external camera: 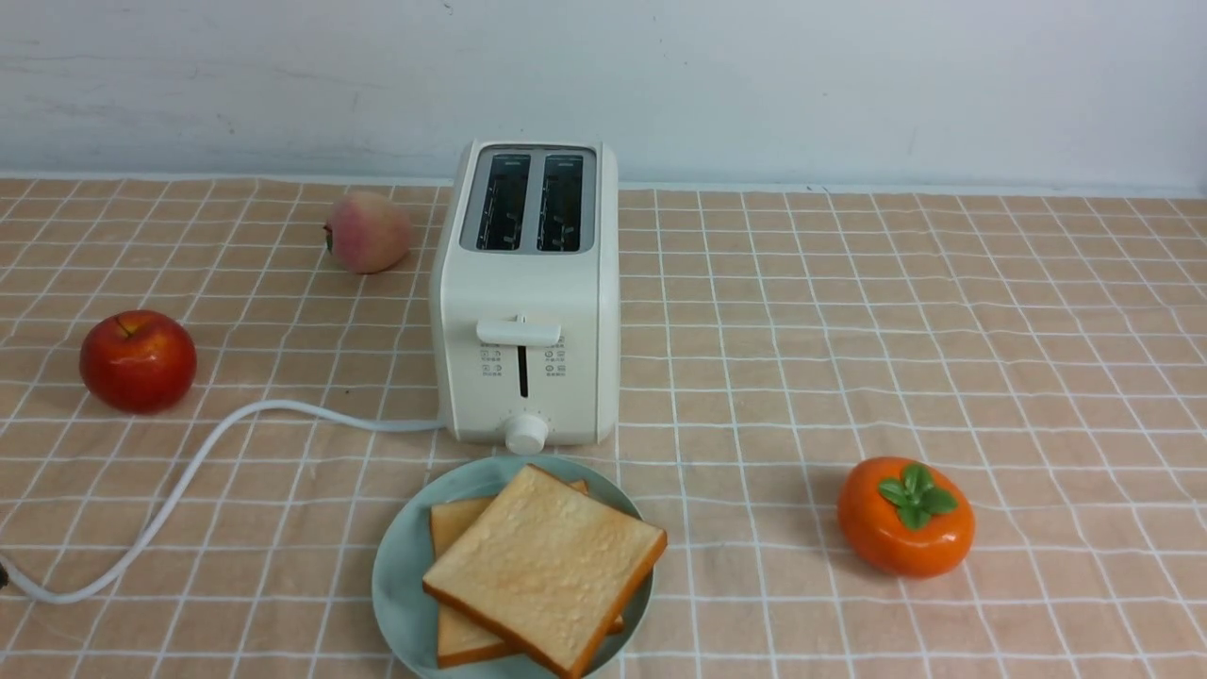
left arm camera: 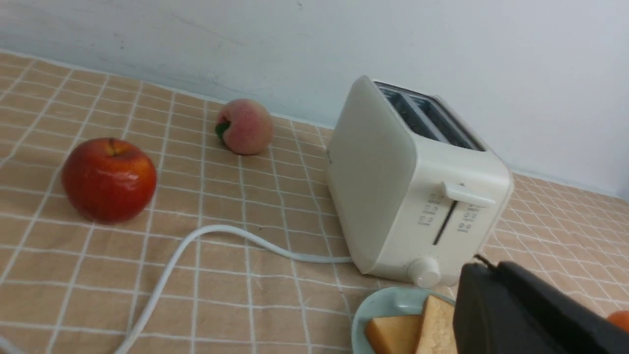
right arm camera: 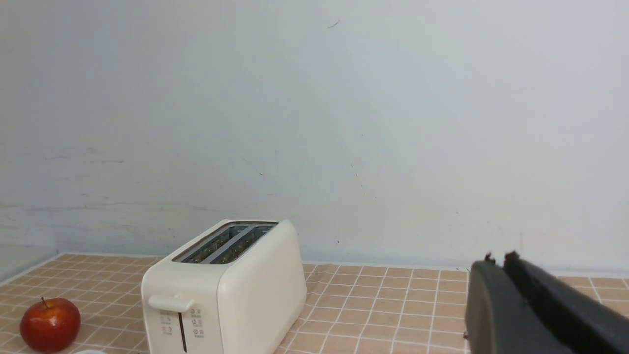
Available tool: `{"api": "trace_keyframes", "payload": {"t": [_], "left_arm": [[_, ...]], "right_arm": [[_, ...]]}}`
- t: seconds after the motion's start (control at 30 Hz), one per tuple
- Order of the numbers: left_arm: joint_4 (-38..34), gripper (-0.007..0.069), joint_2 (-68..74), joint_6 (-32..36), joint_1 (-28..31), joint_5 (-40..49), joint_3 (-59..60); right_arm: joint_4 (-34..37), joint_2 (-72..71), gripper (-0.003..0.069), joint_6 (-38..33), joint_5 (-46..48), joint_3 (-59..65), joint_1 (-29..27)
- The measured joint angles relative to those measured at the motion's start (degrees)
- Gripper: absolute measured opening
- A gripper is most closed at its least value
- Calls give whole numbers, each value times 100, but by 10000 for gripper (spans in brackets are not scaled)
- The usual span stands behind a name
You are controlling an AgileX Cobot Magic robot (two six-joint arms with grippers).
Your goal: Take toasted bread from bread machine on light coffee tablecloth place on plate.
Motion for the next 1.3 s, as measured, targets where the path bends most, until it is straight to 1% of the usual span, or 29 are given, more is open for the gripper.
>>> {"api": "trace_keyframes", "payload": {"t": [0.1,0.17,0.23,0.3,0.37,1.3], "left_arm": [[-72,-13,-411,128,416,-27,626],[-86,-13,-529,211,536,-32,919],[-163,-13,-596,247,653,274,1254],[-209,-13,-603,254,662,597,1300],[-276,-12,-603,260,662,698,1316],[-326,15,-603,264,662,709,1316]], "right_arm": [[0,0,33,0,0,0,0],[0,0,33,0,0,0,0],[0,0,33,0,0,0,0],[0,0,33,0,6,0,0],[0,0,35,0,6,0,0],[0,0,57,0,6,0,0]]}}
